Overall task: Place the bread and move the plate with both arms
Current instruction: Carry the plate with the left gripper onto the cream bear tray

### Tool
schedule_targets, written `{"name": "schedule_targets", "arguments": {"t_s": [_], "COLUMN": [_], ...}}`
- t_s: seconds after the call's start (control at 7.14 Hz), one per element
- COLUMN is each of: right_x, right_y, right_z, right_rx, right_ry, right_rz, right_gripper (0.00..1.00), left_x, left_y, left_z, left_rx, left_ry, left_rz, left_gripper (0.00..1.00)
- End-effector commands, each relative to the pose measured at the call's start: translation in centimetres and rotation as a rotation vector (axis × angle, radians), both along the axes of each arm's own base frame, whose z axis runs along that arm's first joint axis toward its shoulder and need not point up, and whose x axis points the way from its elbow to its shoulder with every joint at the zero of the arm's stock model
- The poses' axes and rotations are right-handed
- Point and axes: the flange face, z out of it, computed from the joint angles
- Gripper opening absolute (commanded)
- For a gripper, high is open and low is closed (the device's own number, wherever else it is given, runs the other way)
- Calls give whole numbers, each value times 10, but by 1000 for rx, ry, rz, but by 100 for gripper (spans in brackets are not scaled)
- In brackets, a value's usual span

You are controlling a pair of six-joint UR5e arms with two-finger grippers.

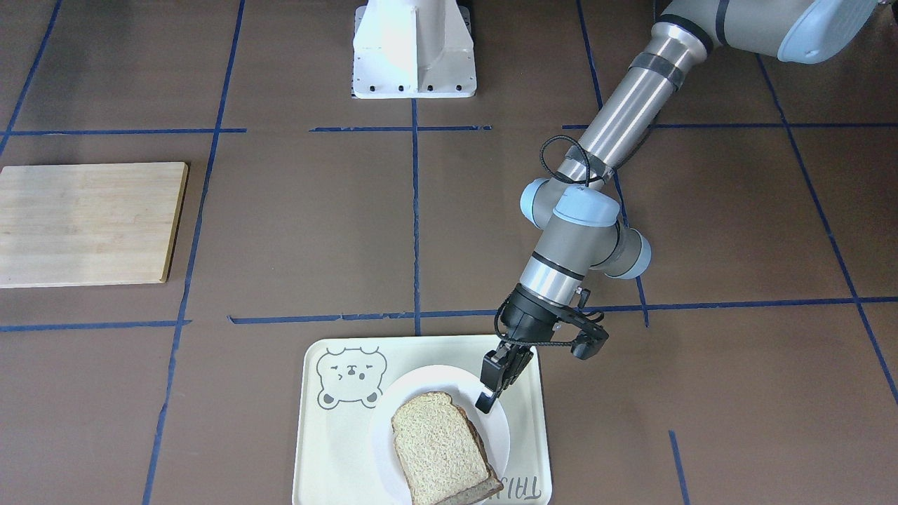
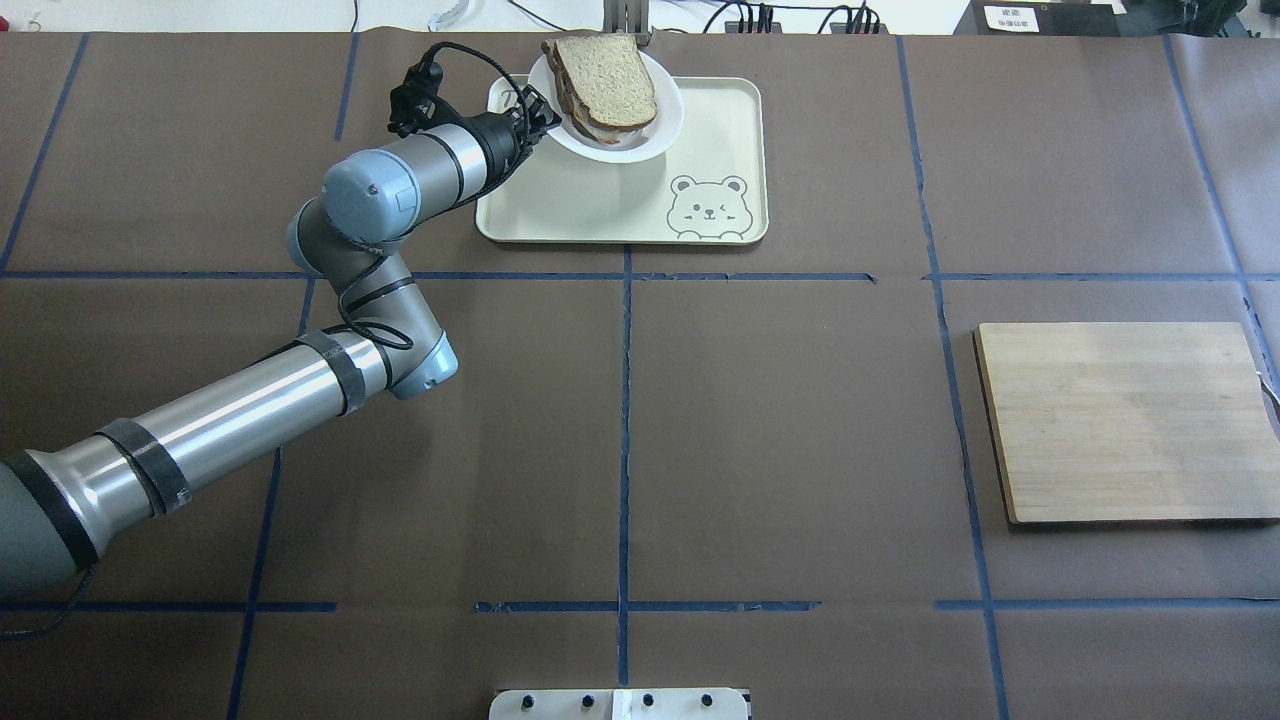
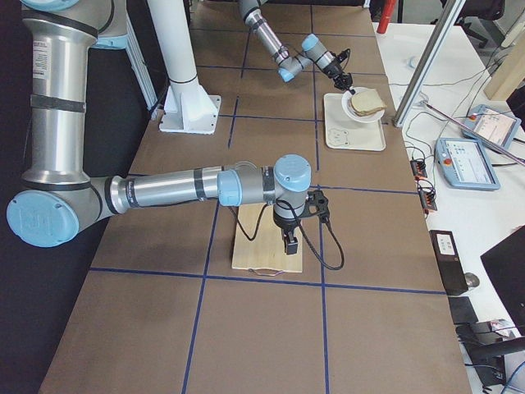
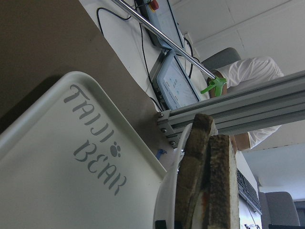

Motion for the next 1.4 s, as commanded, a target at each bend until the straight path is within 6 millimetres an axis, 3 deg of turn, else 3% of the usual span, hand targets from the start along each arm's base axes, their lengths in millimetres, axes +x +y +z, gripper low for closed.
{"name": "schedule_targets", "arguments": {"t_s": [0.0,0.14,0.28,0.42,0.56,0.7,0.84,0.98,1.26], "right_x": [0,0,0,1,0,0,0,1,0], "right_y": [0,0,0,0,0,0,0,0,1], "right_z": [0,0,0,0,-1,-2,-2,-2,0], "right_rx": [0,0,0,0,3,4,4,5,2], "right_ry": [1,0,1,1,-2,-5,-5,-2,0], "right_rz": [0,0,0,1,0,-1,1,1,0], "right_gripper": [100,100,100,100,100,100,100,100,100], "left_x": [14,25,29,29,24,3,-36,-74,-139], "left_y": [0,8,12,13,12,19,34,52,112], "left_z": [-6,-6,-6,-7,-14,-16,-13,-24,-12], "left_rx": [-9,-10,-10,-2,10,50,31,31,143], "left_ry": [-7,-10,-10,-14,-4,-12,-36,-65,-297], "left_rz": [33,48,56,63,101,153,221,267,365], "left_gripper": [0,0,56,100,100,100,100,100,100]}}
